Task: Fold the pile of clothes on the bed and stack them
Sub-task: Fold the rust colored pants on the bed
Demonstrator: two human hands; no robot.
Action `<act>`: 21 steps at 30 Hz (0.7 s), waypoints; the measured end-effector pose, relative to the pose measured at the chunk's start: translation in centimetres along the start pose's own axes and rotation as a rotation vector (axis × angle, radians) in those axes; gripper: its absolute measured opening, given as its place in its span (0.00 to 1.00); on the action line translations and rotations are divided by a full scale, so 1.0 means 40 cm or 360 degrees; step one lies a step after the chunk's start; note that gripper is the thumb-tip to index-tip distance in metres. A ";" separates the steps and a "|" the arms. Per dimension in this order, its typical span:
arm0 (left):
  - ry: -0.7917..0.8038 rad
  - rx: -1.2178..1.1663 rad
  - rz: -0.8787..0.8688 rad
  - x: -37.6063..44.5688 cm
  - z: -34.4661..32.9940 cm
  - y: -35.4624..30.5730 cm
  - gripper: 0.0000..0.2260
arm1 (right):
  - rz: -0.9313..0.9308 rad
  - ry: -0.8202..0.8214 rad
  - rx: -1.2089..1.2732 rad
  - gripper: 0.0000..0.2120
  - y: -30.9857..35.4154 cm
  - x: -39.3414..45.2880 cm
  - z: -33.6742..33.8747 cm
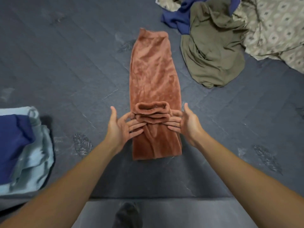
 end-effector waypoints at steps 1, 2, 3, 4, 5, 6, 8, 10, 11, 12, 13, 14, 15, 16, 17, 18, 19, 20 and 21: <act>0.0033 -0.0022 0.0003 0.038 0.006 -0.011 0.43 | -0.0009 -0.0028 -0.0011 0.38 0.020 0.025 -0.011; 0.0070 -0.0028 0.0025 0.075 0.009 -0.024 0.43 | -0.0011 -0.0067 -0.0014 0.37 0.040 0.046 -0.021; 0.0098 -0.0013 0.0043 0.110 0.009 -0.036 0.42 | -0.0014 -0.0108 -0.0012 0.37 0.058 0.066 -0.029; 0.0130 -0.0007 0.0047 0.143 0.006 -0.050 0.42 | -0.0015 -0.0129 -0.0003 0.38 0.076 0.085 -0.035; 0.0170 -0.0003 0.0041 0.175 0.000 -0.063 0.42 | -0.0002 -0.0134 0.0009 0.38 0.094 0.104 -0.036; 0.0209 0.0012 0.0038 0.203 -0.009 -0.078 0.42 | 0.0016 -0.0128 0.0021 0.38 0.111 0.120 -0.034; 0.0228 0.0054 0.0051 0.252 -0.034 -0.107 0.44 | 0.0036 -0.0126 0.0035 0.38 0.149 0.150 -0.023; 0.0246 0.0060 0.0041 0.302 -0.058 -0.132 0.46 | 0.0047 -0.0104 0.0039 0.39 0.199 0.176 -0.016; 0.0260 0.0065 0.0032 0.325 -0.070 -0.145 0.46 | 0.0052 -0.0092 0.0027 0.38 0.228 0.186 -0.015; 0.0255 0.0085 0.0022 0.348 -0.081 -0.159 0.46 | 0.0056 -0.0090 0.0011 0.38 0.256 0.198 -0.014; 0.0240 0.0113 0.0009 0.371 -0.094 -0.171 0.45 | 0.0067 -0.0093 -0.0010 0.37 0.283 0.213 -0.012; 0.0228 0.0136 -0.0005 0.396 -0.109 -0.183 0.44 | 0.0086 -0.0091 -0.0030 0.36 0.310 0.226 -0.010; 0.0222 0.0162 -0.0018 0.421 -0.124 -0.194 0.42 | 0.0103 -0.0088 -0.0049 0.34 0.335 0.240 -0.009; 0.0216 0.0191 -0.0032 0.447 -0.138 -0.206 0.41 | 0.0114 -0.0092 -0.0069 0.30 0.362 0.255 -0.011; 0.0211 0.0218 -0.0047 0.471 -0.153 -0.220 0.38 | 0.0128 -0.0105 -0.0086 0.26 0.389 0.269 -0.014; 0.0215 0.0247 -0.0064 0.495 -0.171 -0.236 0.36 | 0.0145 -0.0113 -0.0100 0.22 0.420 0.282 -0.018; 0.0225 0.0274 -0.0080 0.519 -0.190 -0.253 0.34 | 0.0165 -0.0121 -0.0113 0.19 0.452 0.295 -0.022; 0.0224 0.0301 -0.0092 0.545 -0.210 -0.270 0.33 | 0.0190 -0.0131 -0.0130 0.17 0.484 0.308 -0.025; 0.0215 0.0326 -0.0111 0.573 -0.231 -0.290 0.31 | 0.0227 -0.0143 -0.0143 0.13 0.518 0.325 -0.029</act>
Point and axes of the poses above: each hand's wrist, its own x-axis towards the middle knuckle, its own z-axis out of the back of the hand, y = z × x, the point moved 1 cm from there along x, towards the middle knuckle, and after that the axes turned 15 degrees about -z, right-handed, at the moved point
